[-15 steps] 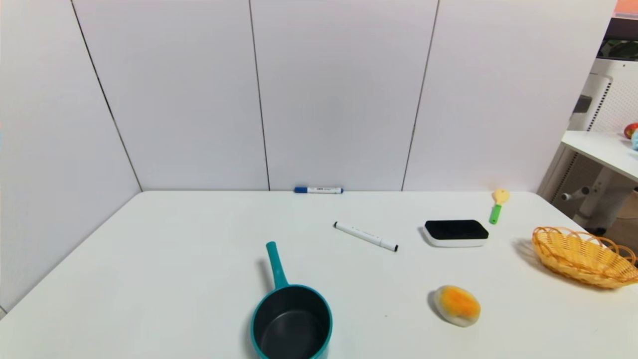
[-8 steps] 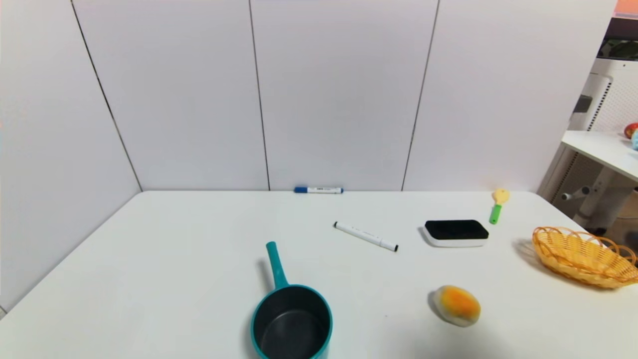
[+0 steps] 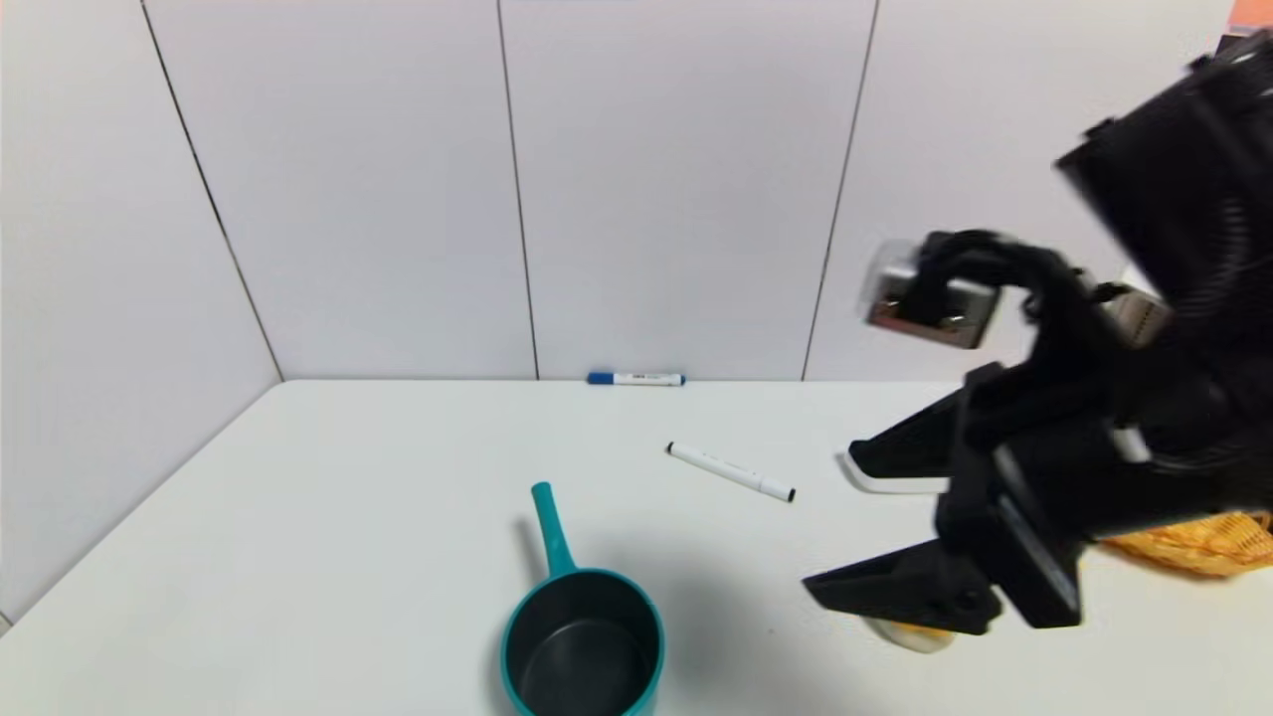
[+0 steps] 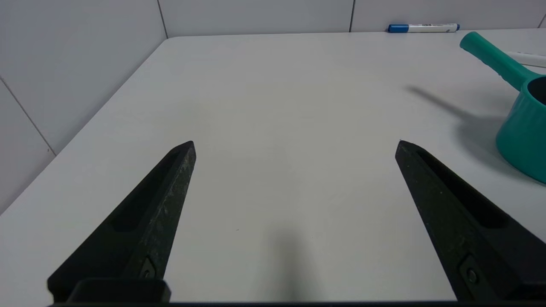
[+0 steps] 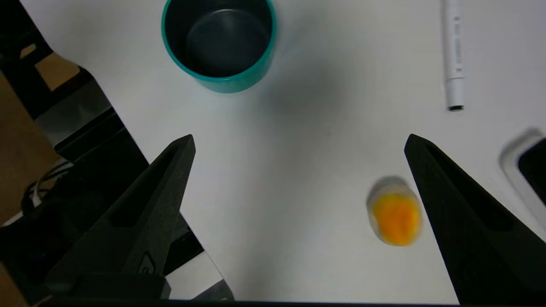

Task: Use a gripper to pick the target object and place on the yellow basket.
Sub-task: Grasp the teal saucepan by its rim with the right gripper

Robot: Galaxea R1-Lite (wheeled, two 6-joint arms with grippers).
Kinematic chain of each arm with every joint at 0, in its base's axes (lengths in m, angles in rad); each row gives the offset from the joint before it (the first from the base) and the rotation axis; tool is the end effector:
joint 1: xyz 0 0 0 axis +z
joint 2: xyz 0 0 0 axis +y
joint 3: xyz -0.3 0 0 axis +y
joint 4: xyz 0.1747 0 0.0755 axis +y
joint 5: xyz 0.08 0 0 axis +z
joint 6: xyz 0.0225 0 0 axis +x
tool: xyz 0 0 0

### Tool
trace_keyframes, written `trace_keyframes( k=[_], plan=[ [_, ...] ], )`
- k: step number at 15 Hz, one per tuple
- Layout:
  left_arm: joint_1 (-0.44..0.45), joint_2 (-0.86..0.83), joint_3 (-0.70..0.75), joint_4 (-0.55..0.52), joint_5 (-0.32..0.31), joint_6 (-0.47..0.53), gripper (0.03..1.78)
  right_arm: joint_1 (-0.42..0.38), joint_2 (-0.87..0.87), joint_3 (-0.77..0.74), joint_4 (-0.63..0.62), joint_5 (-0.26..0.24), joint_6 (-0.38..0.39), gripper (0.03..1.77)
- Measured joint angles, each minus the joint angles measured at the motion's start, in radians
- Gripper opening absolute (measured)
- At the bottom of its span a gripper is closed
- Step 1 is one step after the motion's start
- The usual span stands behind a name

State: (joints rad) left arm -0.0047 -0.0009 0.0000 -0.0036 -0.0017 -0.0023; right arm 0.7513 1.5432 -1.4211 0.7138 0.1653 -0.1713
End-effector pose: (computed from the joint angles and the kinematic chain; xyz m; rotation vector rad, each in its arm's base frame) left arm -0.0229 0.0001 0.0758 -0.0023 -0.0045 -0.0064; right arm 0.1749 0.1685 0.2777 -0.4000 0.7545 0.9332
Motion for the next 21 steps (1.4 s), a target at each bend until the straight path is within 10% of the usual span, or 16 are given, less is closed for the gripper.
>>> trace_keyframes(
  k=[7,11,18,19,21],
  plan=[
    [0.0,0.0,0.0,0.0,0.0,0.0,1.69,0.153,0.367,-0.178,0.013,-0.124,0.375,1.69],
    [0.0,0.0,0.0,0.0,0.0,0.0,1.69,0.169,0.506,-0.221,0.013,-0.149,0.419,1.69],
    [0.0,0.0,0.0,0.0,0.0,0.0,1.69,0.167,0.606,-0.215,0.015,-0.16,0.454,0.73],
    [0.0,0.0,0.0,0.0,0.0,0.0,1.69,0.166,0.61,-0.212,0.014,-0.16,0.457,0.22],
    [0.0,0.0,0.0,0.0,0.0,0.0,1.69,0.164,0.608,-0.209,0.017,-0.162,0.46,0.13]
  ],
)
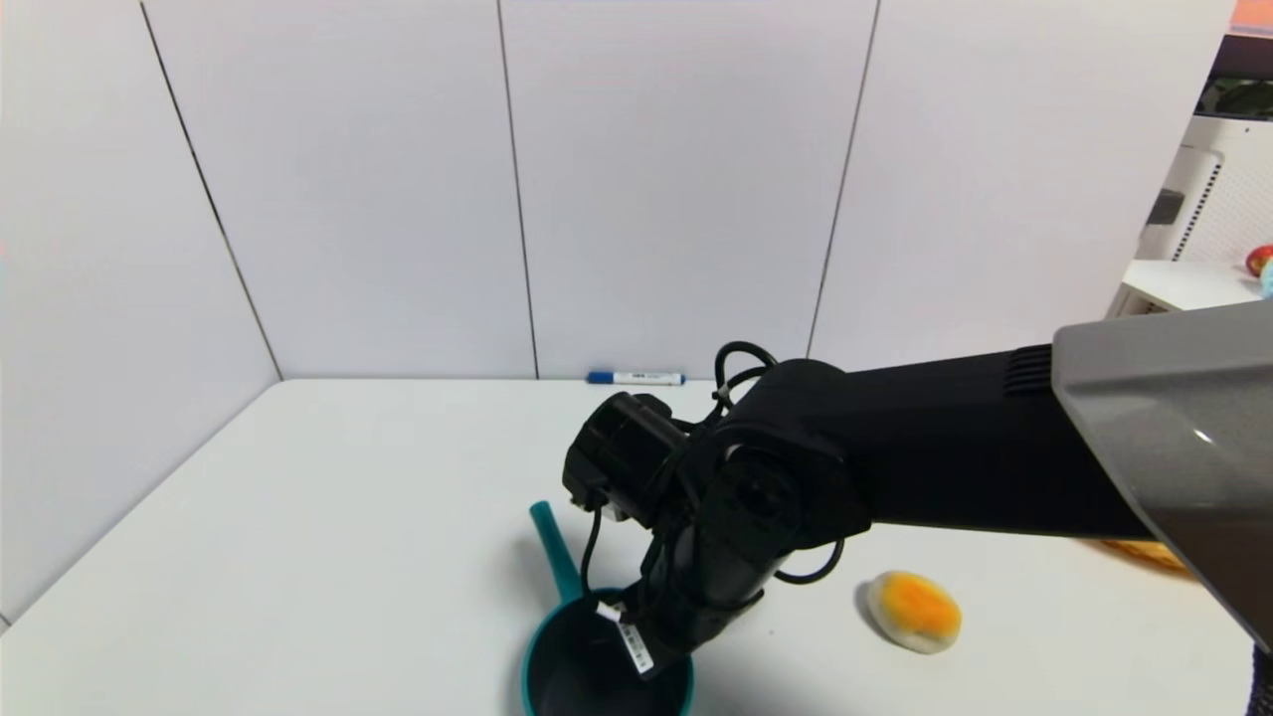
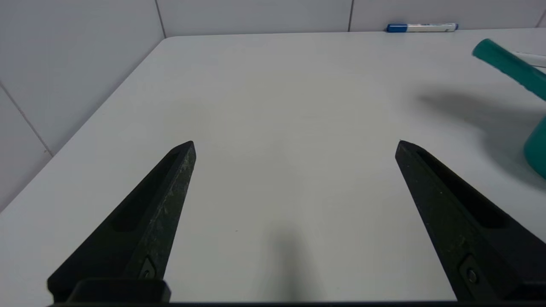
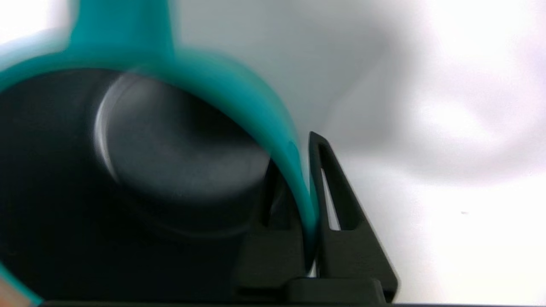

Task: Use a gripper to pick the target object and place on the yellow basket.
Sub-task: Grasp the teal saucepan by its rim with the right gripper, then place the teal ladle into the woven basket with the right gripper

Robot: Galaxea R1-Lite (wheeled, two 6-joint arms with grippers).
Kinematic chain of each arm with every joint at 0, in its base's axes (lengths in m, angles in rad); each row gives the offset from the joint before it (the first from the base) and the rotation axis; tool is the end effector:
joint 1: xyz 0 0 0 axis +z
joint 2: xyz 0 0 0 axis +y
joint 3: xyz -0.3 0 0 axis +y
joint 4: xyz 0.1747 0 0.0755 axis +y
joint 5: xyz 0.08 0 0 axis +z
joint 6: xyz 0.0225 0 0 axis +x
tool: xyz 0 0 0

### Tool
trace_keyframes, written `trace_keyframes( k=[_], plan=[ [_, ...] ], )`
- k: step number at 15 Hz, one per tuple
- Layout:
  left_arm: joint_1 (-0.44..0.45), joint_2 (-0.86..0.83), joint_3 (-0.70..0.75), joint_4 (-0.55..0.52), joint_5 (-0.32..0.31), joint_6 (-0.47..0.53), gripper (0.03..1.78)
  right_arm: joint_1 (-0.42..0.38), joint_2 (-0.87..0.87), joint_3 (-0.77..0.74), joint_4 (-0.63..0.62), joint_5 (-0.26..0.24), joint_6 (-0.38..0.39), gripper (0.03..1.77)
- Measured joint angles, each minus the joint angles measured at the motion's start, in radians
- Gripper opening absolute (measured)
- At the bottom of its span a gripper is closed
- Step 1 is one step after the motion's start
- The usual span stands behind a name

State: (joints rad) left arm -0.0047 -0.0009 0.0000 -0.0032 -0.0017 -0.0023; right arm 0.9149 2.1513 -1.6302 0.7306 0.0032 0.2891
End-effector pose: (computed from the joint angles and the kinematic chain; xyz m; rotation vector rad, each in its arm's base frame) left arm -0.0229 0.0001 0.0758 -0.0023 -0.0041 -0.0064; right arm 0.2352 0.3058 0.1320 -0.3282 1.2476 0.6096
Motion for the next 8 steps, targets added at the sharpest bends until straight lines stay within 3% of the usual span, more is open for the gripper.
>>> trace_keyframes(
  k=[8],
  plan=[
    [0.0,0.0,0.0,0.0,0.0,0.0,1.69,-0.071,-0.144,-0.056,-0.005,-0.015,-0.051,0.13]
  ],
)
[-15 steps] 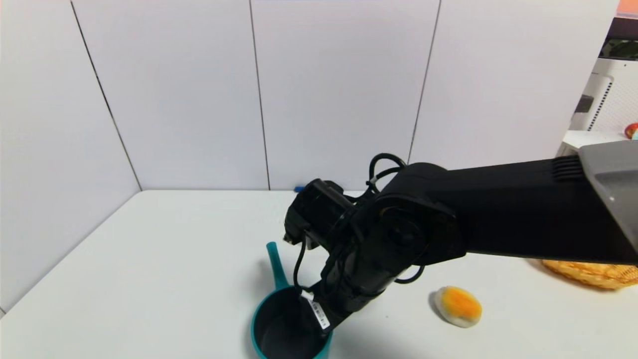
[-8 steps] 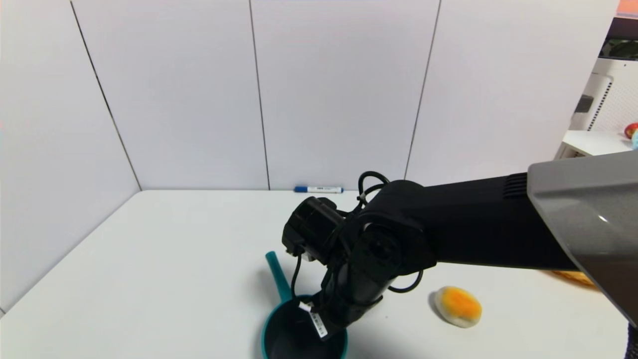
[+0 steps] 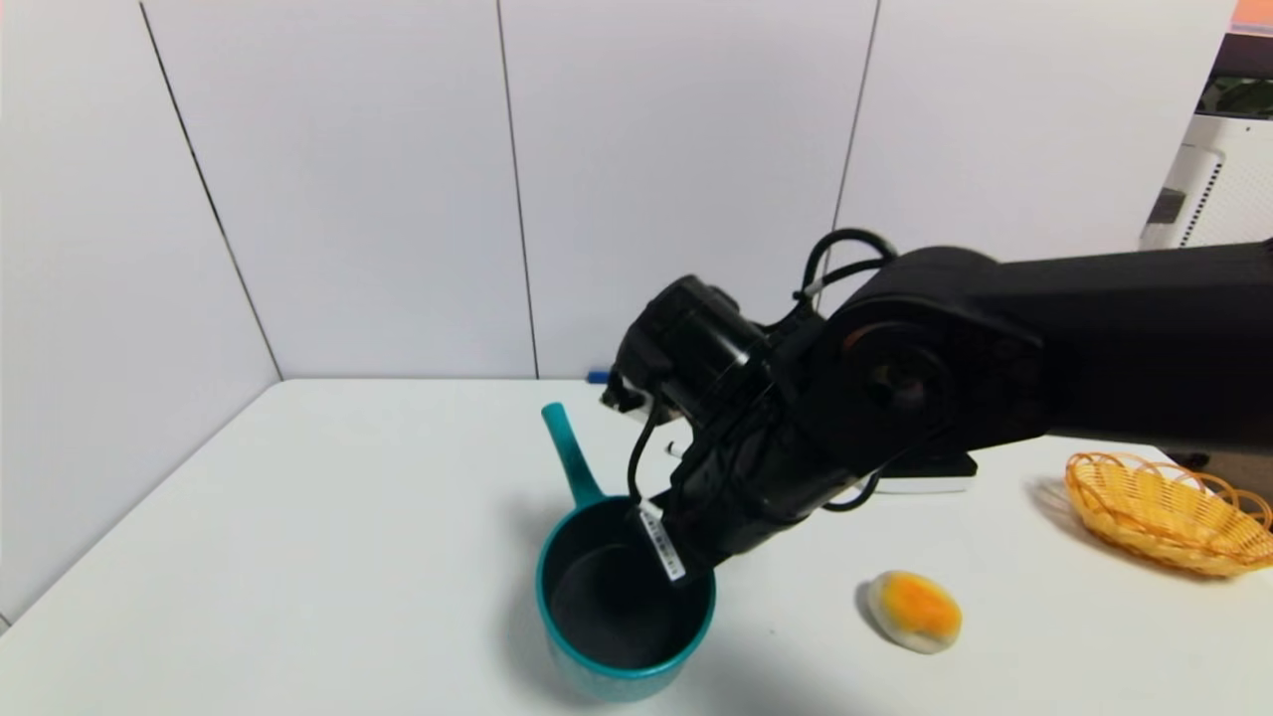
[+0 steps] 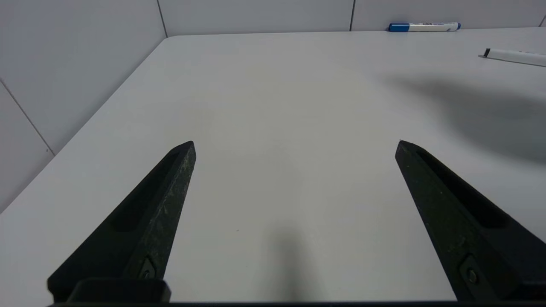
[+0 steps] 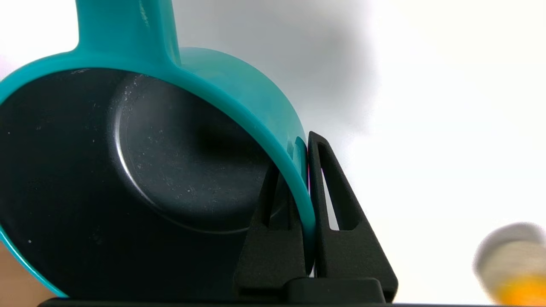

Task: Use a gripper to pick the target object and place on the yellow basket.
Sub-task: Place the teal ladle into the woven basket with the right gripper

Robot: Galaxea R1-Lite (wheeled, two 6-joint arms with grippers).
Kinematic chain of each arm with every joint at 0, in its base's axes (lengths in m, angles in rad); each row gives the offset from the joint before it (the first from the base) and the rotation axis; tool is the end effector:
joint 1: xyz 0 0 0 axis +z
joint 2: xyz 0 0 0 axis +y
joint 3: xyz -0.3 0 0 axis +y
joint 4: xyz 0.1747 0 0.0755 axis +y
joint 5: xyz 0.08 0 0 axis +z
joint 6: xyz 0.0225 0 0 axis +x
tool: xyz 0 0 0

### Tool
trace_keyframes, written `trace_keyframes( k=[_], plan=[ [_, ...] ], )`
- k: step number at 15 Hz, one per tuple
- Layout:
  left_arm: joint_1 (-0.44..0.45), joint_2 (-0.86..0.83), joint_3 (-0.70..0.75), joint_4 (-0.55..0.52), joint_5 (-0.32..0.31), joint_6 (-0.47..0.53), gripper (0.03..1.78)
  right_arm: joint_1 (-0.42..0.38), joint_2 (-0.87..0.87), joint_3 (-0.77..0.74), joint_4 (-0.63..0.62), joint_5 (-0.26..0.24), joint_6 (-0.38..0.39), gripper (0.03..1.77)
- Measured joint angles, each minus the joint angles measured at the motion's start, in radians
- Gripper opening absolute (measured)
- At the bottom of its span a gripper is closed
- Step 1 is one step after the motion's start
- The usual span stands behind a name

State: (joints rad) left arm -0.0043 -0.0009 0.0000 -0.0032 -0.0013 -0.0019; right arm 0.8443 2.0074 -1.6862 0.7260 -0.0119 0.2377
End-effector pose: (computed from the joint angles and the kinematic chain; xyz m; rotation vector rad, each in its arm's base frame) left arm -0.0229 0.0001 0.0758 -0.0019 -0.0041 -0.0056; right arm 0.2445 0.2747 0.1996 -0.2397 1.0536 0.6275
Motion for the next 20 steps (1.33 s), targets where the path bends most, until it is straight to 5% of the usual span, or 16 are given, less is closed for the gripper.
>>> trace_keyframes(
  k=[4,9,15,20],
  plan=[
    [0.0,0.0,0.0,0.0,0.0,-0.001,1.69,-0.135,-0.084,-0.044,-0.003,-0.001,-0.085,0.13],
    [0.0,0.0,0.0,0.0,0.0,0.0,1.69,-0.442,-0.154,-0.051,-0.008,-0.001,-0.188,0.13],
    [0.0,0.0,0.0,0.0,0.0,0.0,1.69,-0.851,-0.152,-0.055,-0.048,0.0,-0.201,0.13],
    [0.0,0.0,0.0,-0.001,0.0,0.0,1.69,-1.117,-0.105,0.007,-0.065,0.001,-0.199,0.13]
  ],
)
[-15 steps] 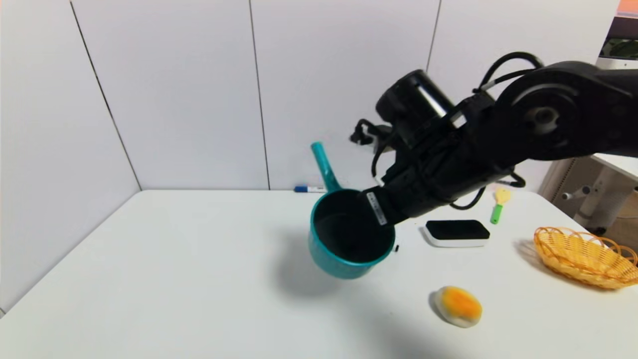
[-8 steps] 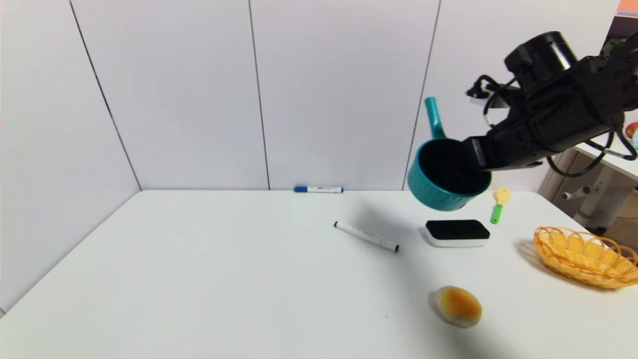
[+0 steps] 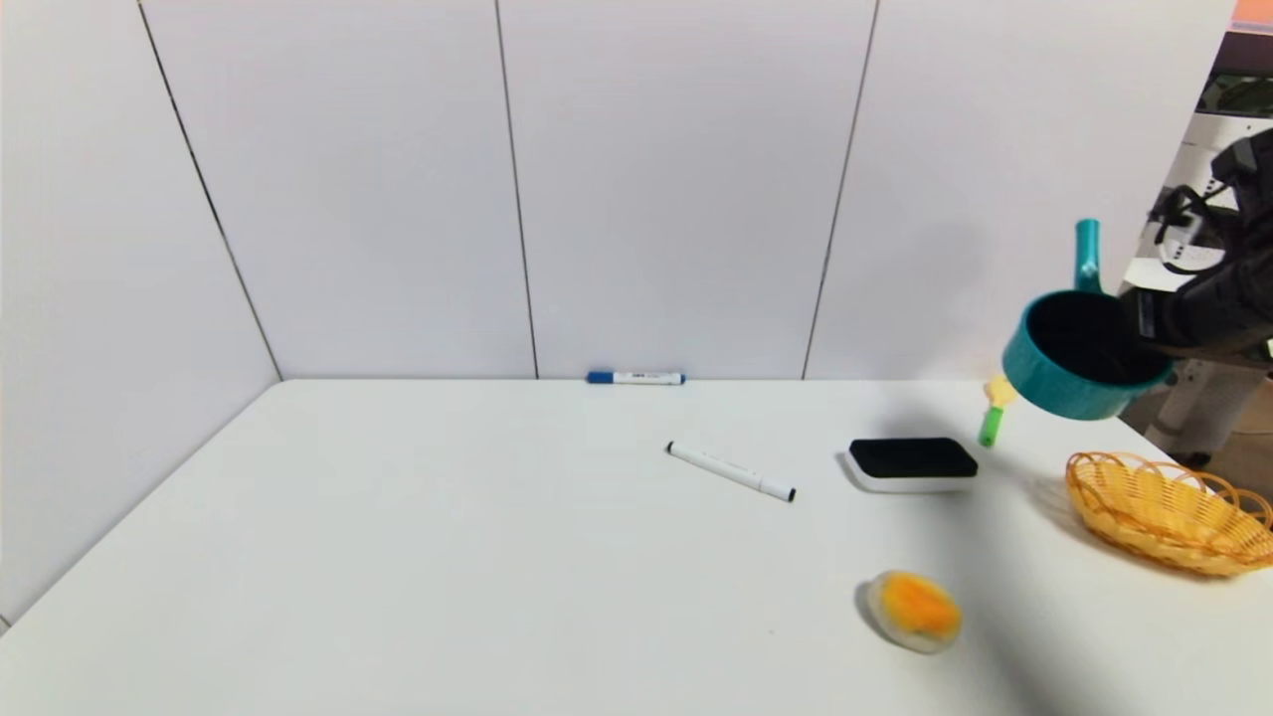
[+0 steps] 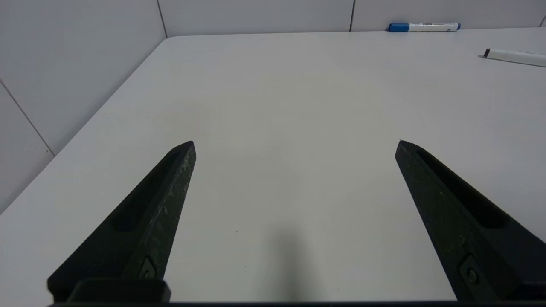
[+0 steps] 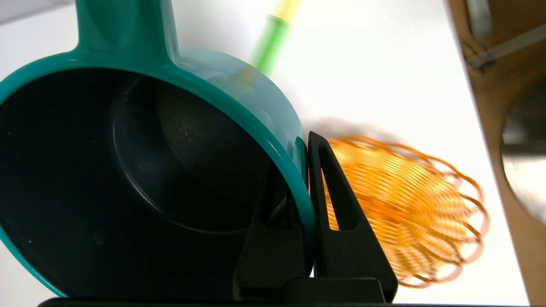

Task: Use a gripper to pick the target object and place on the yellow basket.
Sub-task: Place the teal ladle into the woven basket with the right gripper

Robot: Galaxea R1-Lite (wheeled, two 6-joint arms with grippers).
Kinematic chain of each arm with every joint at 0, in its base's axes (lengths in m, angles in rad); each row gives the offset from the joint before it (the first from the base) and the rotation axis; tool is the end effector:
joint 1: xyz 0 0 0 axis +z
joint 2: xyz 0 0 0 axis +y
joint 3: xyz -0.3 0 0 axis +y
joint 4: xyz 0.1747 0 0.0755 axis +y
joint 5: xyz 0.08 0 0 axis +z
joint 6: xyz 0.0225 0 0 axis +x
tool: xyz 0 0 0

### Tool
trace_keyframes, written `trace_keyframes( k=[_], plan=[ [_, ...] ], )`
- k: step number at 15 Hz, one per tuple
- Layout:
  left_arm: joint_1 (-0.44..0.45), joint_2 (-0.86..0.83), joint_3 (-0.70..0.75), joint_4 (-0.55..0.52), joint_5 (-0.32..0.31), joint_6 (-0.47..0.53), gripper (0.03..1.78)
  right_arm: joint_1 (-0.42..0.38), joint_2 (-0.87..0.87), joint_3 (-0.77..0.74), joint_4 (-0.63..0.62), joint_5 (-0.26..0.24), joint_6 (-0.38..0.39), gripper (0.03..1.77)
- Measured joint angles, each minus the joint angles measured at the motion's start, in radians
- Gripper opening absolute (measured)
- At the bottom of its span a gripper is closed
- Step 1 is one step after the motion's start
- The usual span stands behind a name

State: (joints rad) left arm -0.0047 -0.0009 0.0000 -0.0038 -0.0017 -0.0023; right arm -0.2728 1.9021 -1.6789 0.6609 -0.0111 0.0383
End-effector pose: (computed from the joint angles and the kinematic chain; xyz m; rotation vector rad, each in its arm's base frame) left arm -0.0229 0.0001 0.0759 -0.0023 -0.0047 -0.0064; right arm 0.3366 -0.0944 0.2394 0.1513 0.8745 -0.2820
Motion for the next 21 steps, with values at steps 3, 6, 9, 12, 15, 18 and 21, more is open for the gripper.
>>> trace_keyframes(
  k=[3,6,9,12,15,18,21],
  plan=[
    [0.0,0.0,0.0,0.001,0.0,0.0,1.69,-0.118,0.014,0.088,-0.004,0.0,0.0,0.13],
    [0.0,0.0,0.0,0.001,0.0,0.0,1.69,-0.184,0.027,0.138,-0.009,0.001,0.001,0.13],
    [0.0,0.0,0.0,0.001,0.0,0.0,1.69,-0.204,0.05,0.148,-0.009,0.005,0.001,0.13],
    [0.0,0.0,0.0,0.0,0.0,0.0,1.69,-0.213,0.057,0.153,-0.008,0.006,0.001,0.13],
    [0.0,0.0,0.0,0.0,0.0,0.0,1.69,-0.215,0.051,0.171,-0.007,0.006,0.0,0.13],
    [0.0,0.0,0.0,0.0,0.0,0.0,1.69,-0.224,0.033,0.214,-0.007,0.006,0.0,0.13],
    [0.0,0.0,0.0,0.001,0.0,0.0,1.69,-0.227,0.019,0.261,-0.008,0.004,0.001,0.13]
  ],
)
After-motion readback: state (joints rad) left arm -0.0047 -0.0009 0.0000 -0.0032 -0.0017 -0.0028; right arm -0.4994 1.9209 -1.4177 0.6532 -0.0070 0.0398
